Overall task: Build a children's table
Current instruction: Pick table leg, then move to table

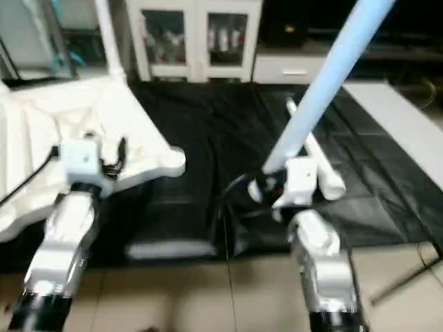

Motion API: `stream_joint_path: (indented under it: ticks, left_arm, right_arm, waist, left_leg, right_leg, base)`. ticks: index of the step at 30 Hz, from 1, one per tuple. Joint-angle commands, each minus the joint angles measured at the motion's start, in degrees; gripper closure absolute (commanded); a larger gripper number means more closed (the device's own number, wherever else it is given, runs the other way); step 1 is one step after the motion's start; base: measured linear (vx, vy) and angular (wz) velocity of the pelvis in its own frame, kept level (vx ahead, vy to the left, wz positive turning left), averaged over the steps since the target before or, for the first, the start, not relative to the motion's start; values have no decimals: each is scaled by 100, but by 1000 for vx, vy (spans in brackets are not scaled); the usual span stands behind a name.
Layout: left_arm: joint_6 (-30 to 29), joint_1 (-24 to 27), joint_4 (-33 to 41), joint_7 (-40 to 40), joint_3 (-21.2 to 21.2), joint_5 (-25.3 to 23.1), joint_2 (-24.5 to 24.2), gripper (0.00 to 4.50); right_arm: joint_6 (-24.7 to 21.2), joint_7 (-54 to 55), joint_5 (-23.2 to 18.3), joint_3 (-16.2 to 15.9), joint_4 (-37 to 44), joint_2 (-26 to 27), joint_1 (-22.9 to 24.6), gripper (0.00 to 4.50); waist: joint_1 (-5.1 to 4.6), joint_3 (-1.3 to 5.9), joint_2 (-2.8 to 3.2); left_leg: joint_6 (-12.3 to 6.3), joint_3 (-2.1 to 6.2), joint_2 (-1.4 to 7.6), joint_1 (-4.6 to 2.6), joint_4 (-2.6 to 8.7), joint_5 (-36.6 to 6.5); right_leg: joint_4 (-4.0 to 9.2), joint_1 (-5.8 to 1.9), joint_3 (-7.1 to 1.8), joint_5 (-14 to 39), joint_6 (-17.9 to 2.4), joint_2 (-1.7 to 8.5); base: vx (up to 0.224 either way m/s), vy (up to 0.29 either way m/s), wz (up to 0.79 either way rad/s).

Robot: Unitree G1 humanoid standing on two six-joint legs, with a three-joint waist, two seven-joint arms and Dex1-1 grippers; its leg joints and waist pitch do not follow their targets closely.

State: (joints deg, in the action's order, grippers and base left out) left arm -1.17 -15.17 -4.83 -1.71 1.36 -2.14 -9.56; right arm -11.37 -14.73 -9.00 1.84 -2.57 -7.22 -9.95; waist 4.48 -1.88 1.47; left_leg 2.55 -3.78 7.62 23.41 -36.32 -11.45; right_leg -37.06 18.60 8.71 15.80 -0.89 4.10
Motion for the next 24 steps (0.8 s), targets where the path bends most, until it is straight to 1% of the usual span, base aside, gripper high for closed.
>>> stream_joint_path:
  ticks: [1, 2, 3, 4, 5, 6, 7, 8, 9, 10, 11, 12, 13, 14, 15, 16, 17, 18, 19, 20, 21, 22, 23, 24]
  left_arm:
    - [132, 17, -9, 84, -88, -158, -82, 115]
    - [152, 42, -17, 134, -139, -206, -117, 115]
    - [153, 59, -18, 169, -162, -231, -131, 115]
    - [170, 60, -33, 182, -161, -233, -127, 115]
    - [192, 52, -58, 173, -150, -225, -118, 115]
    - [198, 41, -89, 152, -145, -235, -116, 115]
    - [198, 41, -89, 152, -145, -235, -116, 115]
    - [197, 9, -136, 185, -117, -152, -99, 115]
    - [184, 2, -130, 198, -107, -132, -100, 115]
    - [174, -3, -125, 204, -101, -126, -102, 115]
    - [144, 4, -56, 237, -118, -115, -103, 115]
    - [109, -2, 3, 249, -137, -118, -96, 115]
    - [96, -6, 21, 245, -146, -125, -88, 115]
    - [65, -47, 17, 264, -185, -148, -88, 115]
    - [44, -76, 11, 279, -214, -164, -89, 115]
    - [44, -76, 11, 279, -214, -164, -89, 115]
    - [44, -76, 11, 279, -214, -164, -89, 115]
    - [44, -76, 11, 279, -214, -164, -89, 115]
    - [44, -76, 11, 279, -214, -164, -89, 115]
    - [44, -76, 11, 279, -214, -164, -89, 115]
    - [44, -76, 11, 279, -214, -164, -89, 115]
    - [44, -76, 11, 279, -214, -164, -89, 115]
    - [10, -139, 27, 309, -218, -149, -67, 115]
    - [-48, -126, 41, 302, -205, -110, 0, 115]
  right_arm:
    - [165, 177, 69, 80, -7, 34, -102, 261]
    - [169, 266, 28, 158, -45, 85, -75, 261]
    - [162, 319, -17, 211, -67, 118, -57, 261]
    - [172, 309, 6, 187, -79, 90, -35, 261]
    - [205, 270, 61, 117, -82, 35, -18, 261]
    - [214, 244, 83, 81, -65, 16, -6, 261]
    - [214, 244, 83, 81, -65, 16, -6, 261]
    - [172, 207, 76, 85, 67, 30, 63, 261]
    - [144, 196, 61, 89, 112, 32, 80, 261]
    - [137, 189, 56, 88, 131, 34, 88, 261]
    - [101, 156, 111, 41, 237, -29, 128, 261]
    - [33, 153, 149, 14, 352, -85, 161, 261]
    - [-4, 159, 156, 11, 401, -106, 174, 261]
    - [-79, 149, 115, 26, 451, -120, 151, 261]
    - [-129, 140, 84, 36, 482, -129, 134, 261]
    - [-129, 140, 84, 36, 482, -129, 134, 261]
    - [-129, 140, 84, 36, 482, -129, 134, 261]
    - [-129, 140, 84, 36, 482, -129, 134, 261]
    - [-129, 140, 84, 36, 482, -129, 134, 261]
    - [-129, 140, 84, 36, 482, -129, 134, 261]
    - [-129, 140, 84, 36, 482, -129, 134, 261]
    - [-129, 140, 84, 36, 482, -129, 134, 261]
    - [-260, 102, 14, 36, 539, -148, 77, 261]
    - [-377, 42, 10, -13, 509, -201, -91, 261]
  waist:
    - [-35, 278, 74]
    - [-15, 207, 19]
    - [24, 104, 31]
    - [27, 77, 42]
    - [-24, 20, -44]
    - [-16, -9, 52]
    - [-68, -43, 56]
    - [-139, -87, 208]
    - [-155, -56, 274]
    - [-261, 40, 364]
    - [-444, 78, 338]
    - [-532, 127, 235]
    - [-516, 104, 168]
    - [-500, 59, 95]
    - [-472, 53, 74]
    - [-413, 7, -12]
    - [-277, -3, -225]
    - [-19, 217, -332]
    - [3, 224, -330]
    - [62, 289, -325]
    - [68, 277, -330]
    - [81, 302, -249]
    - [67, 365, 11]
    - [-262, 515, 210]
  left_leg:
    - [-174, 419, 360, -12, 727, -1890]
    - [-21, 368, 286, 61, 713, -2683]
    - [223, 267, 242, 24, 635, -3339]
    - [236, 224, 217, 26, 536, -3398]
    - [-50, 59, 293, -64, 93, -2716]
    - [-73, 18, 340, -173, -27, -2599]
    - [-124, -10, 370, -173, -37, -2492]
    - [-57, -22, 408, -32, 300, -2861]
    - [23, -1, 364, -27, 559, -3269]
    - [-4, 268, 368, -406, 941, -4009]
    - [-383, 787, 545, -862, 1014, -4360]
    - [-476, 813, 767, -1128, 954, -4689]
    - [-641, 905, 803, -1079, 1024, -4708]
    - [-893, 869, 770, -1008, 1074, -4561]
    - [-971, 823, 686, -962, 1099, -4511]
    - [-875, 525, 420, -864, 1003, -4298]
    - [-787, 5, -32, -568, 413, -3082]
    - [-1045, -52, -151, 5, -479, -1286]
    - [-1036, -31, -156, 185, -585, -871]
    - [-930, -74, -263, 408, -504, 138]
    - [-968, -117, -252, 406, -366, 376]
    - [-1010, -113, -186, 381, -178, 654]
    - [-1176, -120, 7, 104, 301, 1327]
    - [-1874, 541, 605, -1034, 351, 1360]
  right_leg:
    - [394, -325, -262, -70, -603, 546]
    - [577, -400, -274, 1005, -520, 724]
    - [826, -437, -266, 3020, -334, 877]
    - [955, -496, -253, 3830, -286, 995]
    - [1358, -640, -113, 5131, -251, 1271]
    - [1457, -687, -1, 5240, -292, 1311]
    - [1483, -777, 81, 5135, -314, 1299]
    - [1285, -1003, 326, 4669, -224, 957]
    - [1045, -1036, 355, 4121, -202, 619]
    - [447, -782, 235, 2706, -195, 60]
    - [113, -378, -58, 1625, -197, -42]
    - [-87, -102, -343, 1042, -79, 1]
    - [-205, -65, -437, 836, 61, 29]
    - [-241, 32, -584, 526, 205, 90]
    - [-192, 32, -645, 435, 209, 123]
    - [280, 13, -807, 537, 127, 301]
    - [858, -436, -1319, 1684, -169, 816]
    - [1013, -1088, -1784, 2375, -263, 1181]
    - [952, -1172, -1757, 2064, -219, 1145]
    - [791, -1196, -1368, 33, -289, 602]
    - [802, -1180, -1259, -543, -359, 464]
    - [769, -1156, -1145, -900, -447, 332]
    - [670, -1005, -726, -889, -352, -35]
    - [-76, 9, -283, 156, 107, -327]
  base:
    - [-84, 22, 6]
    - [-84, 22, 6]
    - [-65, 1, 25]
    - [-32, -4, 34]
    - [-32, -4, 34]
    - [6, 25, 46]
    - [42, 73, 47]
    - [42, 73, 47]
    - [84, 88, 48]
    - [142, 85, 49]
    - [142, 85, 49]
    - [159, 88, 32]
    - [135, 47, 9]
    - [135, 47, 9]
    - [138, -16, -3]
    - [162, -68, 14]
    - [162, -68, 14]
    - [222, -75, 11]
    - [221, -52, -9]
    - [221, -52, -9]
    - [205, -21, -1]
    - [226, 17, 8]
    - [226, 17, 8]
    - [207, 39, 1]
